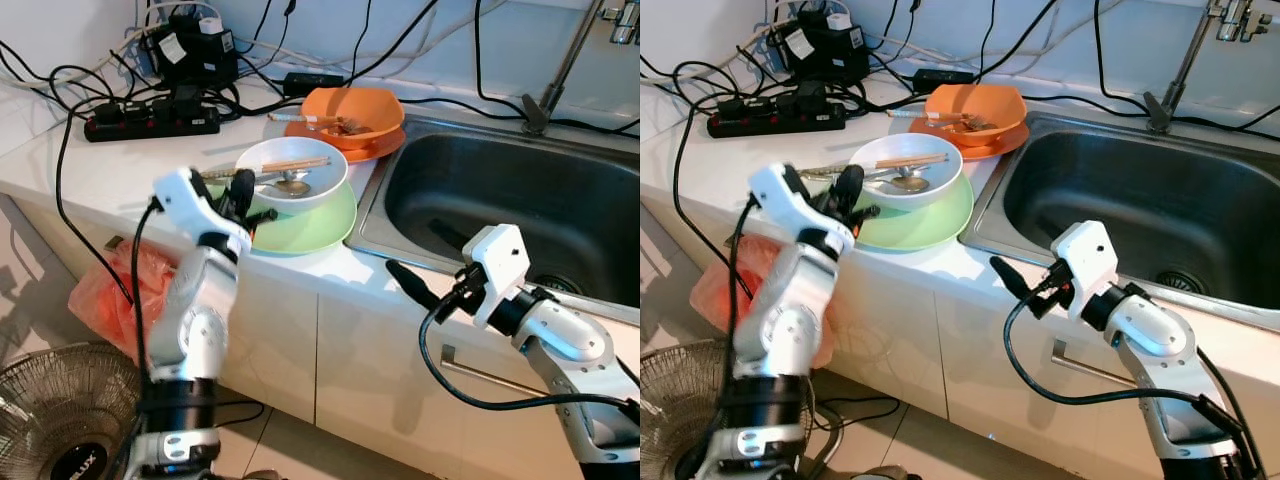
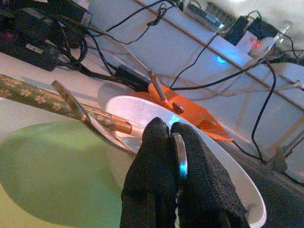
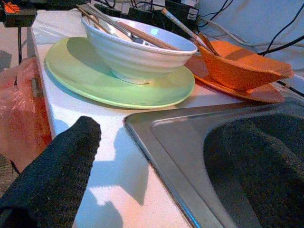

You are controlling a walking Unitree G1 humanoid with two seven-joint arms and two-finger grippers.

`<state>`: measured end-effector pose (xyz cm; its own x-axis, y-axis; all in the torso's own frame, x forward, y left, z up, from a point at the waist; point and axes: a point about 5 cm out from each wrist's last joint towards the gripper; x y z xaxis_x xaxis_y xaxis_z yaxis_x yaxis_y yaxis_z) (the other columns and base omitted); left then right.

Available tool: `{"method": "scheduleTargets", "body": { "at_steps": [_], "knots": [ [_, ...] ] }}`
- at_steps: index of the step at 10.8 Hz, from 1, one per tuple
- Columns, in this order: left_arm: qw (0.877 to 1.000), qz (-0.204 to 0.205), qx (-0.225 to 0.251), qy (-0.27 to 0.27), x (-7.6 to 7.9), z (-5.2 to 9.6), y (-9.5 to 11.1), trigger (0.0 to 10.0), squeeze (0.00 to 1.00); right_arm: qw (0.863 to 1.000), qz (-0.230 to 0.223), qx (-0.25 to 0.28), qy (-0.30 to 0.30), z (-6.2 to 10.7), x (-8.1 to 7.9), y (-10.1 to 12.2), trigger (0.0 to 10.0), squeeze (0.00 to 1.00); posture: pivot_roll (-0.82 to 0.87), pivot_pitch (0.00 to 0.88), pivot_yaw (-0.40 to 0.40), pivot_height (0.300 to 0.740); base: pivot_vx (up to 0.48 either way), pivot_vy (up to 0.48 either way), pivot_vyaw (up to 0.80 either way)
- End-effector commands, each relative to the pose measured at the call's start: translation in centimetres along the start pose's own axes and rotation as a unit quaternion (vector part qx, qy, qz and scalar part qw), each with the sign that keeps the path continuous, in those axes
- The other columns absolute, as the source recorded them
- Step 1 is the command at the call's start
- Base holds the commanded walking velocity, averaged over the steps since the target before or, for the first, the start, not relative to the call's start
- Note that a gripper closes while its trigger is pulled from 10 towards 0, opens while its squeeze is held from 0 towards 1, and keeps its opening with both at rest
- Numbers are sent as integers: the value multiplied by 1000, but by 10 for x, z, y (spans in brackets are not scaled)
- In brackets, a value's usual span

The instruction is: Kitchen organization

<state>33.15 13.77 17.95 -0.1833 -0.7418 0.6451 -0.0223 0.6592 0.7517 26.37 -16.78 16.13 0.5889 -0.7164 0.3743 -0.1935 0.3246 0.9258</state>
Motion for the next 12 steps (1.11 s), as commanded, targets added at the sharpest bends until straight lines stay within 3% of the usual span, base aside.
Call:
{"method": "scheduleTargets", "body": {
  "at_steps": [1,5,7,8,10,12],
  "knots": [
    [999,20,-35,33,3,-2,3,0,0,1000,6,8,-1,-1,1,4,10000,0,92,0,34,740,0,0,0],
    [989,54,-134,32,21,-1,12,0,0,1000,7,8,-1,-2,2,4,10000,0,111,3,33,740,0,0,0],
    [975,82,-204,28,22,6,14,0,0,1000,9,9,1,-3,2,4,10000,0,125,9,35,740,0,0,0],
    [974,83,-210,27,23,7,15,0,0,1000,10,9,1,-4,2,4,10000,0,125,9,35,740,0,0,0],
    [974,29,-225,19,19,10,30,0,0,1000,9,10,2,-5,1,3,10000,0,132,12,33,740,0,0,0],
    [975,12,-220,27,17,11,38,0,0,1000,9,11,2,-6,1,4,10000,0,135,13,28,740,0,0,0]
  ]
}}
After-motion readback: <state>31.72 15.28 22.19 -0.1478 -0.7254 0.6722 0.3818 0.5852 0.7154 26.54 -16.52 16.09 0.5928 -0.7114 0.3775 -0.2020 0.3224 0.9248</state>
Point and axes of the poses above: a point about 5 cm out from each wrist's last joint towards the gripper, its own z axis pointing back from the gripper into the wrist, its own y axis along the axis of the wrist's last joint, x = y × z, and after that the axes turned 9 degrees about z, right-handed
